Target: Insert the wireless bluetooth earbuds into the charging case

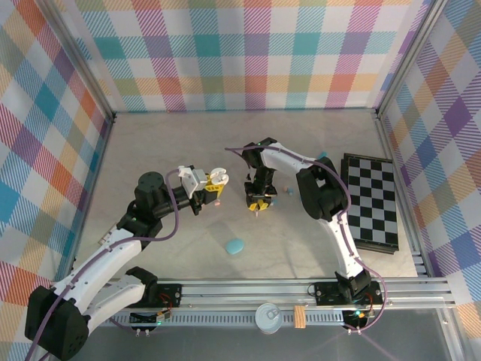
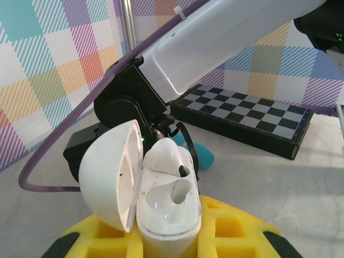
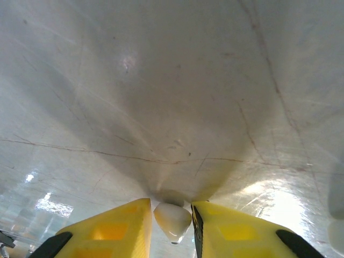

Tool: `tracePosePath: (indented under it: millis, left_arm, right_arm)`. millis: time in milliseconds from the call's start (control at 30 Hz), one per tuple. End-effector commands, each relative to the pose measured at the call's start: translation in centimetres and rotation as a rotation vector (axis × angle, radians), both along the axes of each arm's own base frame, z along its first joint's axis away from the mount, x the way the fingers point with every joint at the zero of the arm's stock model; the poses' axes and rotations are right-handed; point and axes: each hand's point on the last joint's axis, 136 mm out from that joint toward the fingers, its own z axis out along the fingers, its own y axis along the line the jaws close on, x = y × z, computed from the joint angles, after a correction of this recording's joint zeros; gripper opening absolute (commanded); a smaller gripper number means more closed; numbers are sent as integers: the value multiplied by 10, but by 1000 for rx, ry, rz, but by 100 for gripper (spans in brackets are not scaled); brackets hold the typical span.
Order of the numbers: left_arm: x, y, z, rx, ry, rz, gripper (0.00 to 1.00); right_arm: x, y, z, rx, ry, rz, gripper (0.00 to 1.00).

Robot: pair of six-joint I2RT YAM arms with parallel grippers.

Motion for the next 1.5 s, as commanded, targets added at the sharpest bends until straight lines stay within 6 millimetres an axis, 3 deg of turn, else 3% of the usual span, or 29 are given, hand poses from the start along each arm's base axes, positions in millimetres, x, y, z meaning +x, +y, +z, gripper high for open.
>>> tracePosePath:
  millis: [0, 267, 667, 867, 1167, 1467]
  left_arm:
    - [-9, -3, 8, -5, -36, -37, 0]
    - [-9, -4, 6, -1, -35, -34, 0]
    - [7, -7, -8, 11, -1, 5, 0]
    - [17, -13, -26, 31, 44, 25, 0]
    - [33, -30, -58, 88, 99, 47, 0]
    - [47, -47, -69, 15, 155, 17, 0]
  right_arm:
    - [-10, -9, -29, -87, 41, 3, 27]
    - [-10, -13, -28, -110, 13, -5, 21]
    - [17, -18, 16, -44, -223, -90, 18]
    - [32, -24, 35, 7, -353, -131, 17]
    - [55, -35, 77, 60, -594, -164, 17]
    - [62, -36, 131, 175, -795, -164, 17]
